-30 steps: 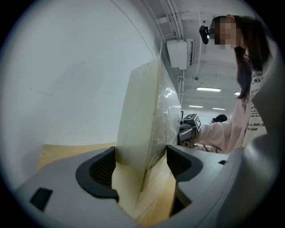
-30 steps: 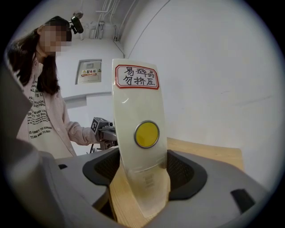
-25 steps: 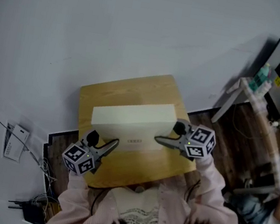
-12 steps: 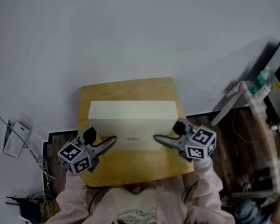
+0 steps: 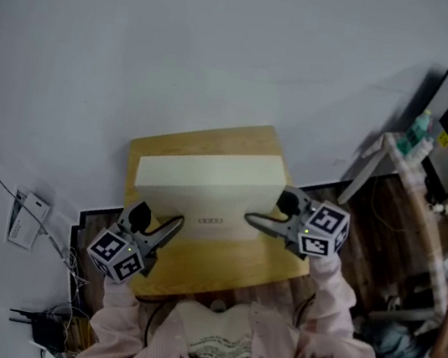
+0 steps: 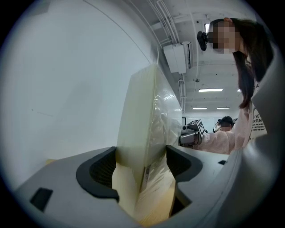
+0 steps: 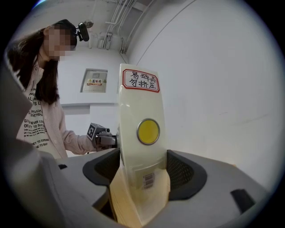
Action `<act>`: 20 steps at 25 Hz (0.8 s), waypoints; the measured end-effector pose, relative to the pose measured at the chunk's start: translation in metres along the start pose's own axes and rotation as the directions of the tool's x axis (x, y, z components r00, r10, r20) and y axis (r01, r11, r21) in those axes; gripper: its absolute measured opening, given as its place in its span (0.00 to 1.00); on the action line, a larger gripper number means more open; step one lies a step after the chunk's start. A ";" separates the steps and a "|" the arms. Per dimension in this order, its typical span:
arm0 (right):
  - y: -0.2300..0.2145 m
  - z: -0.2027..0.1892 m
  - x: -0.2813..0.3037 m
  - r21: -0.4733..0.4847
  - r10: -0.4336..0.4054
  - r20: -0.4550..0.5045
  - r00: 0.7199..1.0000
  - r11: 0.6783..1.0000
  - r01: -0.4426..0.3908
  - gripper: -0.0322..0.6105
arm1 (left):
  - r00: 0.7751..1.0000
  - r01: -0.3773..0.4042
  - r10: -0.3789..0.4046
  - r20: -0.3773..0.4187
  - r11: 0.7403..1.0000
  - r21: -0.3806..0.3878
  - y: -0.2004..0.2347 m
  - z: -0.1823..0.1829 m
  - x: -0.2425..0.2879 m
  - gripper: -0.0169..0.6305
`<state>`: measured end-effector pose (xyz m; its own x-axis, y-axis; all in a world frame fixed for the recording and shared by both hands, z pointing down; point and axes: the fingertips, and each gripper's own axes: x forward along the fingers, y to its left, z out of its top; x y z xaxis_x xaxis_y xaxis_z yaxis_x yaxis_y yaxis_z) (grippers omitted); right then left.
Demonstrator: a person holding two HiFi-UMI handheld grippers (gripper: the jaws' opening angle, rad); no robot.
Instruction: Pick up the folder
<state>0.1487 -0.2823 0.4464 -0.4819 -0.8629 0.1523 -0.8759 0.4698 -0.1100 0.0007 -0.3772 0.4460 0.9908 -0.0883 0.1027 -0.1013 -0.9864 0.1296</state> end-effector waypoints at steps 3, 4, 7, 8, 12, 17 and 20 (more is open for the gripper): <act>0.001 0.010 -0.005 -0.015 0.000 0.019 1.000 1.000 0.000 0.57 | 1.000 -0.010 0.010 0.010 1.000 0.007 -0.006 0.010 -0.001 0.60; 0.002 0.013 -0.007 -0.020 0.000 0.022 1.000 1.000 0.000 0.57 | 1.000 -0.012 0.012 0.013 1.000 0.005 -0.008 0.013 -0.001 0.60; 0.004 0.022 -0.013 -0.036 -0.003 0.034 0.999 0.999 0.004 0.57 | 1.000 -0.018 0.018 0.022 1.000 -0.003 -0.015 0.021 -0.001 0.60; 0.005 0.026 -0.015 -0.040 -0.003 0.038 0.999 0.999 0.005 0.57 | 1.000 -0.019 0.020 0.024 1.000 -0.004 -0.017 0.023 -0.002 0.60; 0.008 0.038 -0.021 -0.049 -0.007 0.058 0.998 0.999 0.010 0.57 | 0.999 -0.030 0.031 0.045 1.000 -0.009 -0.024 0.035 -0.004 0.59; 0.013 0.051 -0.029 -0.065 -0.004 0.092 0.996 0.998 0.010 0.57 | 0.997 -0.047 0.047 0.066 0.999 -0.007 -0.034 0.047 -0.008 0.59; 0.016 0.058 -0.034 -0.075 -0.003 0.100 0.995 0.997 0.011 0.57 | 0.995 -0.057 0.057 0.078 0.998 0.002 -0.040 0.054 -0.010 0.59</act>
<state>0.1518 -0.2565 0.3821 -0.4743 -0.8787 0.0541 -0.8804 0.4731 -0.0341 -0.0007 -0.3446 0.3869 0.9875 -0.1545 0.0324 -0.1573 -0.9800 0.1218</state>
